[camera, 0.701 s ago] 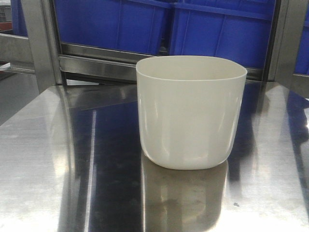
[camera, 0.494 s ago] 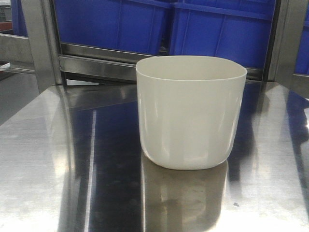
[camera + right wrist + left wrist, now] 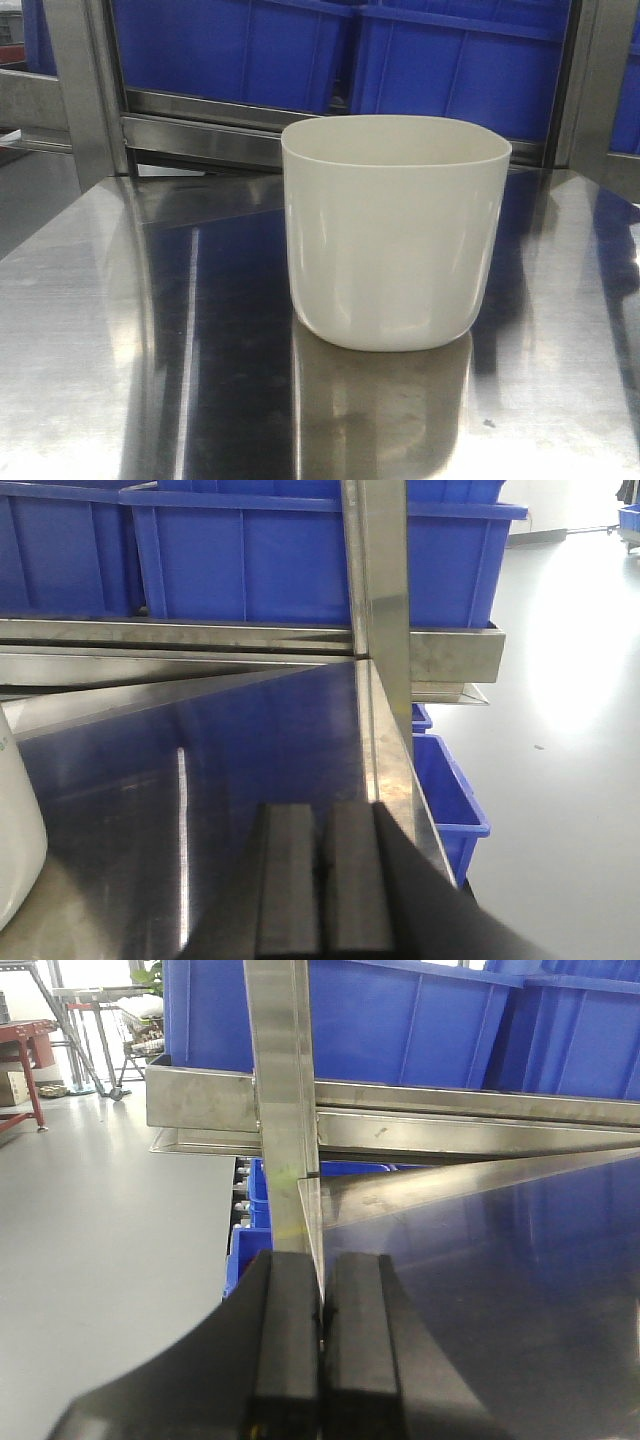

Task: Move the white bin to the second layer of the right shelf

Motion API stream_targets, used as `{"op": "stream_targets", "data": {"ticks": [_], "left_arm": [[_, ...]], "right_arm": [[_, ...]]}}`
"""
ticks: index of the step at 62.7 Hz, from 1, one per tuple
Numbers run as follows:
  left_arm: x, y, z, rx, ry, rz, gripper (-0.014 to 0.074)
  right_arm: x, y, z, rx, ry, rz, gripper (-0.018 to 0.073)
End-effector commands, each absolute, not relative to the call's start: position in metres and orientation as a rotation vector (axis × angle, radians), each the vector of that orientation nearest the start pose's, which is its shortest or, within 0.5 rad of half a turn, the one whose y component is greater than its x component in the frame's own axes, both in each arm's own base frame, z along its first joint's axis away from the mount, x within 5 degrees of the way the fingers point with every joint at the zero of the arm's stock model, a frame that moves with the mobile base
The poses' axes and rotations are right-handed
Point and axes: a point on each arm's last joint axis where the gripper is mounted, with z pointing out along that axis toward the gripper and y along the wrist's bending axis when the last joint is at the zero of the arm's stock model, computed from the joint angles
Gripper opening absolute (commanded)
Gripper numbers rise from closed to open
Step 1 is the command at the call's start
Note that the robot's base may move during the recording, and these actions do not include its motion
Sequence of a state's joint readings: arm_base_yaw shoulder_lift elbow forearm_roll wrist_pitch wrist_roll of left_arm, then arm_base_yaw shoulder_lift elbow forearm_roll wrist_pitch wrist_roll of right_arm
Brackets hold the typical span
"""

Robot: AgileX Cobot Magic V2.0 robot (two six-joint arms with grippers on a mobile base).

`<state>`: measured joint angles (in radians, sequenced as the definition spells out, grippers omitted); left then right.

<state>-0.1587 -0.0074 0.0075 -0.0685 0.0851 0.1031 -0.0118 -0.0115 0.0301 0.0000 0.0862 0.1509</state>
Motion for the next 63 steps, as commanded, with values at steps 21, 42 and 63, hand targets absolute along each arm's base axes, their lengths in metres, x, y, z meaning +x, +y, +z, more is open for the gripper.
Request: {"op": "stream_targets", "data": {"ticks": [21, 42, 63], "left_arm": [[0.056, -0.009, 0.199, 0.141, 1.501, -0.109, 0.0085], [0.056, -0.009, 0.199, 0.141, 1.501, -0.109, 0.0085], [0.056, -0.009, 0.199, 0.141, 1.501, -0.109, 0.0085]], "right_arm": [[0.054, -0.001, 0.210, 0.117, 1.463, 0.112, 0.0056], [0.054, -0.001, 0.212, 0.116, 1.446, 0.112, 0.0056], [0.053, 0.002, 0.227, 0.087, 1.360, 0.161, 0.0056]]}}
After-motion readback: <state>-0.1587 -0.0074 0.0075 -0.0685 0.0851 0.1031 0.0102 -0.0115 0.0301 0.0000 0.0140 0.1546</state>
